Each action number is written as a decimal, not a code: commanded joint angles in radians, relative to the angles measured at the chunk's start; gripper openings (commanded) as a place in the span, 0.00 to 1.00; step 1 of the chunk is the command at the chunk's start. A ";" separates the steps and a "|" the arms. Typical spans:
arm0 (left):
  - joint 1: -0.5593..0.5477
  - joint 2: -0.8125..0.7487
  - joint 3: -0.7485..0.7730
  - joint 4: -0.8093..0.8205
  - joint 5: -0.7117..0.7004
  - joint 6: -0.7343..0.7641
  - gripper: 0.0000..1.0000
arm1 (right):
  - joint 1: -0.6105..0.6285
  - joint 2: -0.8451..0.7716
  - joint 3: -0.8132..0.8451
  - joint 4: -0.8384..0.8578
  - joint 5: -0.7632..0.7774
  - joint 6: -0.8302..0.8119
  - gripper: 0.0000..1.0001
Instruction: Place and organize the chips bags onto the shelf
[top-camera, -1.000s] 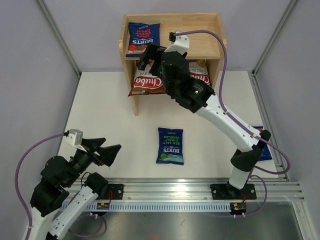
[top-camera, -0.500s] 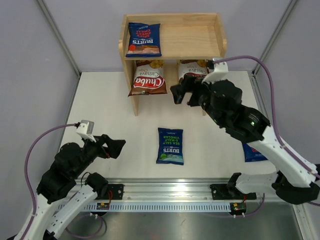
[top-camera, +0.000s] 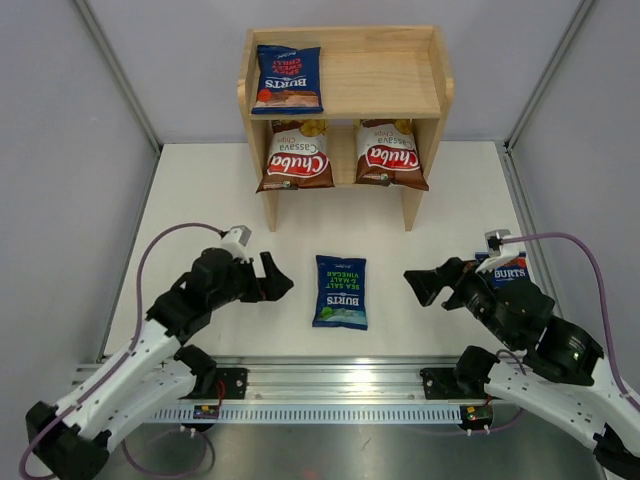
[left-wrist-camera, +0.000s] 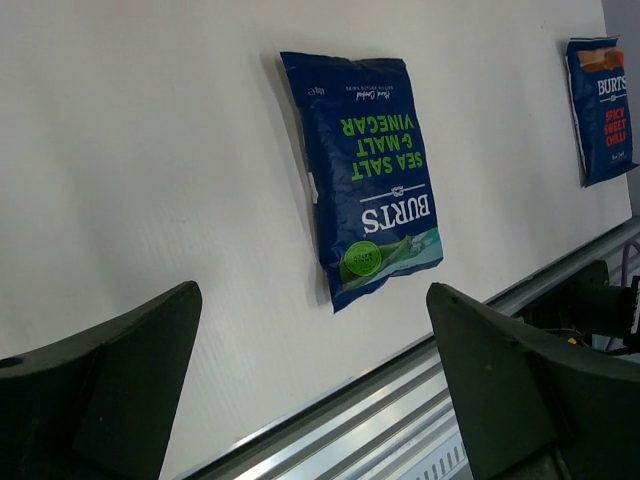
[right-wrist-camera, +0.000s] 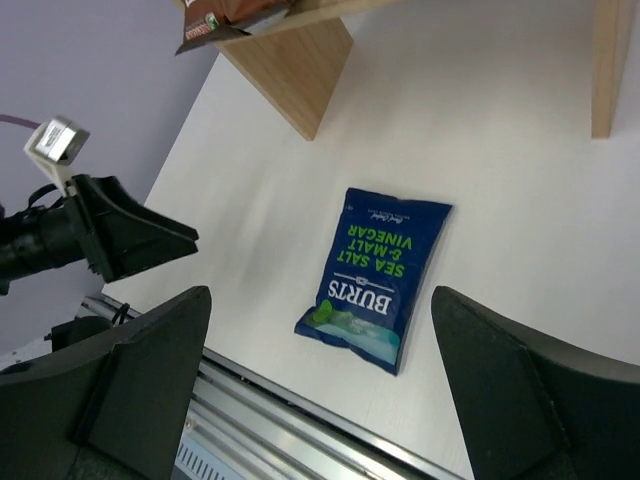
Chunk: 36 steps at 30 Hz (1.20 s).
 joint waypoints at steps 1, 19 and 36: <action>-0.003 0.138 -0.020 0.279 0.114 -0.047 0.99 | -0.003 -0.108 -0.061 -0.084 -0.031 0.098 1.00; -0.008 0.841 0.104 0.687 0.154 -0.087 0.95 | -0.003 -0.317 -0.151 -0.141 -0.219 0.199 0.99; -0.062 1.084 0.141 0.796 0.102 -0.160 0.48 | -0.003 -0.251 -0.223 0.005 -0.344 0.227 0.99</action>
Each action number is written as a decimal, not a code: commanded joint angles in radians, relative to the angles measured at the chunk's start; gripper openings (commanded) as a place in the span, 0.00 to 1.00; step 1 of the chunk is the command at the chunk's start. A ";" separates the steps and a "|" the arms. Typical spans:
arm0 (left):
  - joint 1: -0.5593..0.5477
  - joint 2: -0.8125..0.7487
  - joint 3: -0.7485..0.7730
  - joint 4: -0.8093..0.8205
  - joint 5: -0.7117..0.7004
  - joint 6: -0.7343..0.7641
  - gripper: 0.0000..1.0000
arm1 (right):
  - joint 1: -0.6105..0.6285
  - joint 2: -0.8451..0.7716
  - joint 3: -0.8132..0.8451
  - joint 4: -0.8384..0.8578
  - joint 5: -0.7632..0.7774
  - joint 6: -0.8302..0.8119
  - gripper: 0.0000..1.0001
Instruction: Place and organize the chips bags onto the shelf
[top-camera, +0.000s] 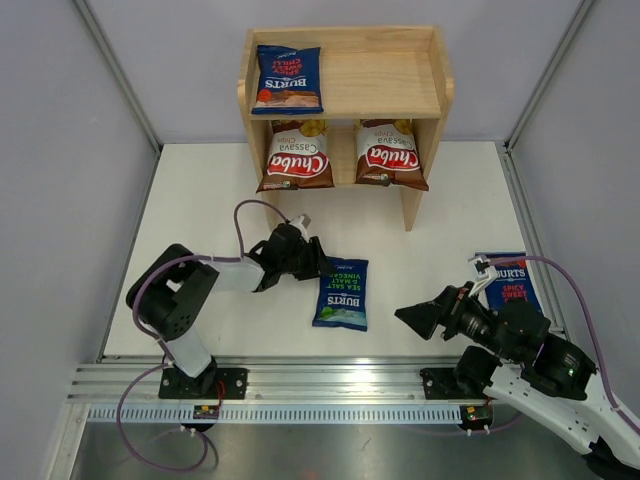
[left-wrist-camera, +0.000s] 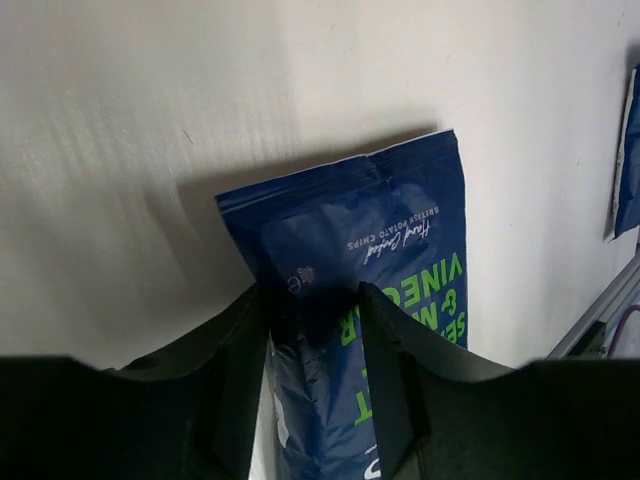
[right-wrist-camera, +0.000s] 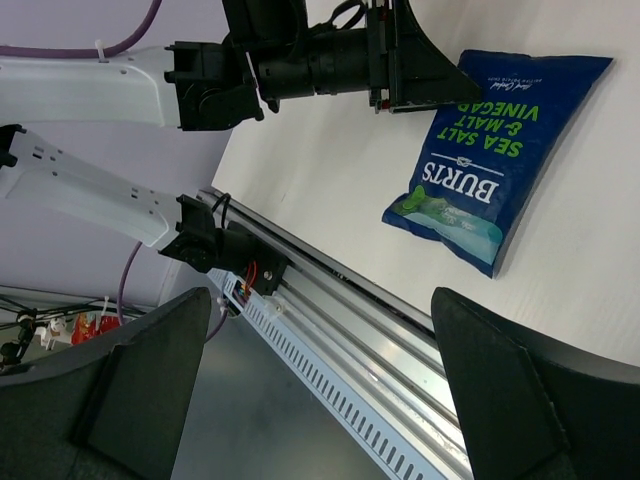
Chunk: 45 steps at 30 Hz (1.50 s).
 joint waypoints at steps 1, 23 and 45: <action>-0.029 0.033 0.030 -0.009 -0.083 0.008 0.42 | -0.003 0.008 -0.009 0.053 -0.026 0.016 0.99; -0.360 -0.956 -0.131 -0.268 -0.698 -0.248 0.00 | -0.002 0.226 -0.330 0.741 -0.257 0.070 0.99; -0.468 -1.160 -0.068 0.256 -0.832 -0.327 0.00 | 0.159 0.821 -0.304 1.800 -0.162 -0.048 0.99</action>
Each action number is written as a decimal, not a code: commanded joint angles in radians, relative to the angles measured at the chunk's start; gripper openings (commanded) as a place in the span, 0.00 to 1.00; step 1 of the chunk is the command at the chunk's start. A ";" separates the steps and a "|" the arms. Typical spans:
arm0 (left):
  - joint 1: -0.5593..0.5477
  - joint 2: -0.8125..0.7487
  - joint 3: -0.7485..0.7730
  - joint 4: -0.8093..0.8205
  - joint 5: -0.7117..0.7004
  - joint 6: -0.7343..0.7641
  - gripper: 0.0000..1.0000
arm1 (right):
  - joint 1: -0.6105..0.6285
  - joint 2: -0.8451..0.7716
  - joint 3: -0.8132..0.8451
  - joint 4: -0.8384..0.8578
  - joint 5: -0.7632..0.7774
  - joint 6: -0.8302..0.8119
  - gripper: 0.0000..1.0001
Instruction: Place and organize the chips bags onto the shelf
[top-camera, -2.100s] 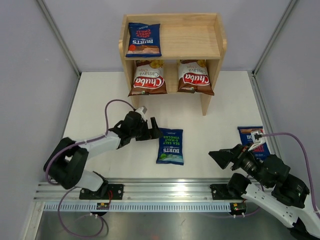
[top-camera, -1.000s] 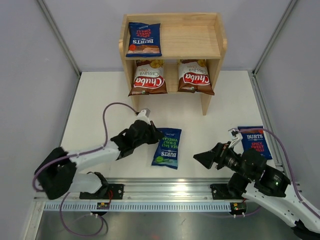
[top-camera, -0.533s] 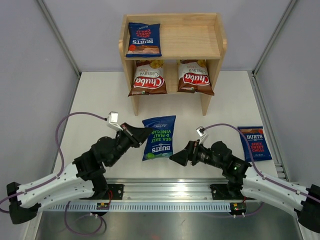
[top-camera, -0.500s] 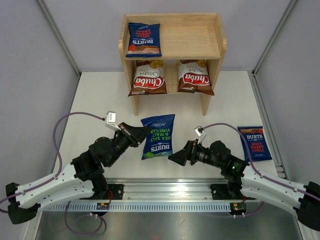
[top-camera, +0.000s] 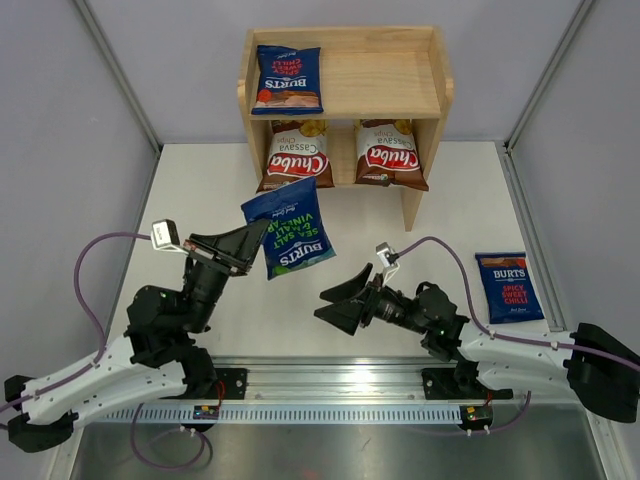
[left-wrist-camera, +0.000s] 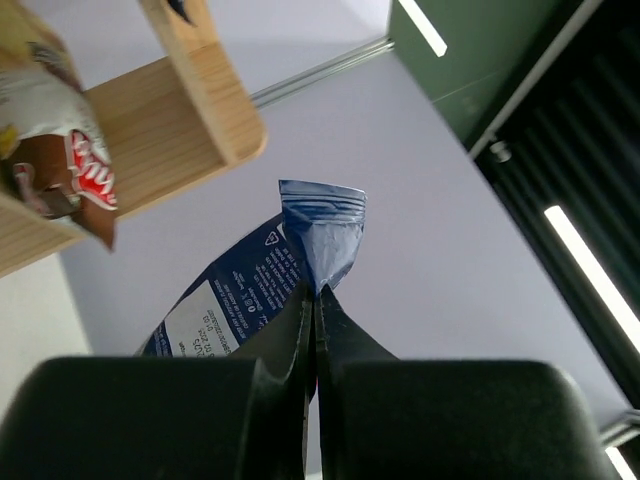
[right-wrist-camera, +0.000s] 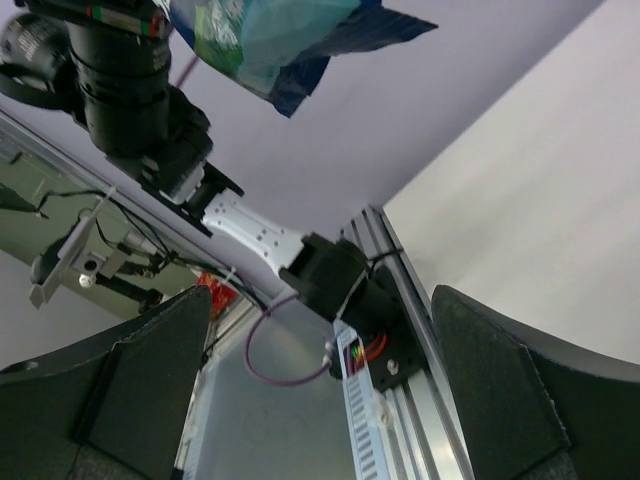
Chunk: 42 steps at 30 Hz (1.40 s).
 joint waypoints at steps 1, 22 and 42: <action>-0.005 0.047 0.013 0.264 -0.020 -0.070 0.00 | 0.019 0.031 0.088 0.192 0.093 -0.058 0.99; -0.155 0.241 0.041 0.516 -0.018 -0.231 0.00 | 0.022 0.136 0.157 0.412 0.277 -0.129 0.99; -0.198 0.234 0.014 0.476 -0.144 -0.224 0.00 | 0.022 0.168 0.114 0.620 0.254 -0.152 0.89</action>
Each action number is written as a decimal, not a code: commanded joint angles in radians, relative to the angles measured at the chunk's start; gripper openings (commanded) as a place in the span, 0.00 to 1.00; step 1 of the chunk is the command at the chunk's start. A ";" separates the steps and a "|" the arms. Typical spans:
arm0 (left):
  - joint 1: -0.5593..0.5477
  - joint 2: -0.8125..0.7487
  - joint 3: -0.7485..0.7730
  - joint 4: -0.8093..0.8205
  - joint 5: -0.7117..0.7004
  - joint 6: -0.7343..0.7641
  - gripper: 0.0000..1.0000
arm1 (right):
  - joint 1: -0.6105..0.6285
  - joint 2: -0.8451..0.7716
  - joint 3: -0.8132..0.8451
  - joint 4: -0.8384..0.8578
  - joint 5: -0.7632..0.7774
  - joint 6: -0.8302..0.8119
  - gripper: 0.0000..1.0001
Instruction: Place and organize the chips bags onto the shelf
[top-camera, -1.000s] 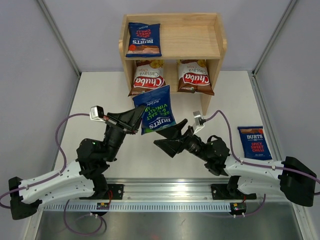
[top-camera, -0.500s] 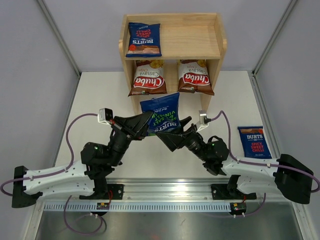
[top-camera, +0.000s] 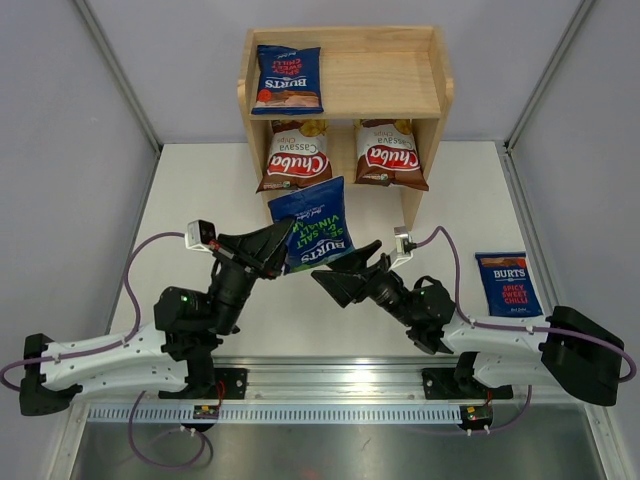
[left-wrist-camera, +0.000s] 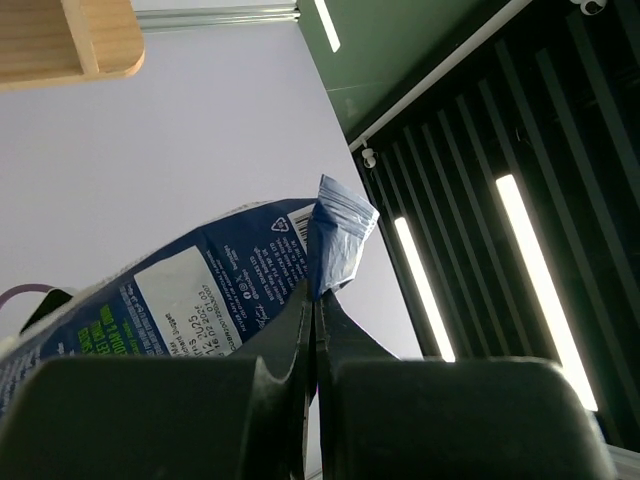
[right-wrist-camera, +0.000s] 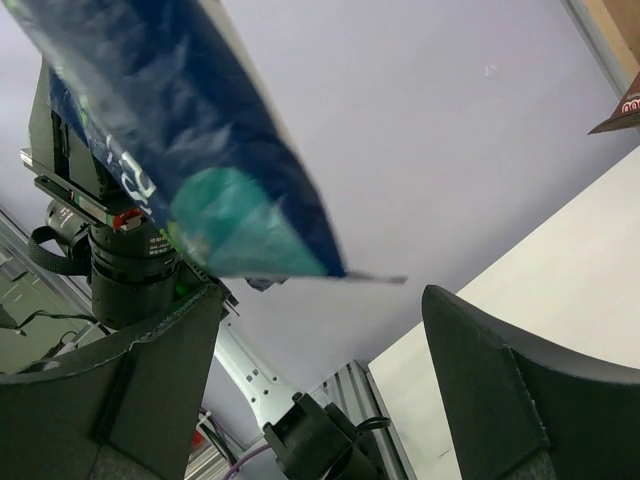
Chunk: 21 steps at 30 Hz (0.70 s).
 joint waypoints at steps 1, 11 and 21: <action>-0.006 0.011 0.010 0.071 -0.048 0.012 0.00 | 0.010 0.003 0.016 0.268 0.010 -0.043 0.89; -0.006 0.035 0.028 0.070 0.017 -0.051 0.00 | 0.010 -0.018 0.068 0.269 -0.031 -0.072 0.88; -0.006 0.023 -0.018 0.042 -0.020 -0.088 0.00 | 0.010 -0.078 0.065 0.270 -0.057 -0.069 0.64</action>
